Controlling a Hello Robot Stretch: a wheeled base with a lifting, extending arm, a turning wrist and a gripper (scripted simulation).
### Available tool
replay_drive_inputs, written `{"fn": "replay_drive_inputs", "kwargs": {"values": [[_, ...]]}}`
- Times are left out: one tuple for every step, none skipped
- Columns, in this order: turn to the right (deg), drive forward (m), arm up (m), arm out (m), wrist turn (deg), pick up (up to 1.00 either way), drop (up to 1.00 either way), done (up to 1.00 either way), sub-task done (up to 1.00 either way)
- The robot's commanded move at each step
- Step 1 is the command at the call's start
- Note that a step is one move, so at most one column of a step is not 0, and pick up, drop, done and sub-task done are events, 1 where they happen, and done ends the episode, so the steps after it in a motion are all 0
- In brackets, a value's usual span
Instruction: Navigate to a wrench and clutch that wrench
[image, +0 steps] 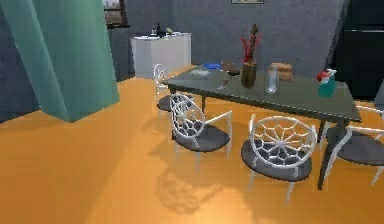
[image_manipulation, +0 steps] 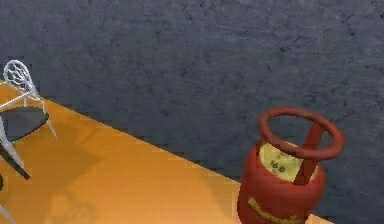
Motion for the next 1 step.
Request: {"fn": "replay_drive_inputs", "kwargs": {"values": [[0.0,0.85,0.00,0.00,0.0,0.00,0.00,0.00,0.00]]}}
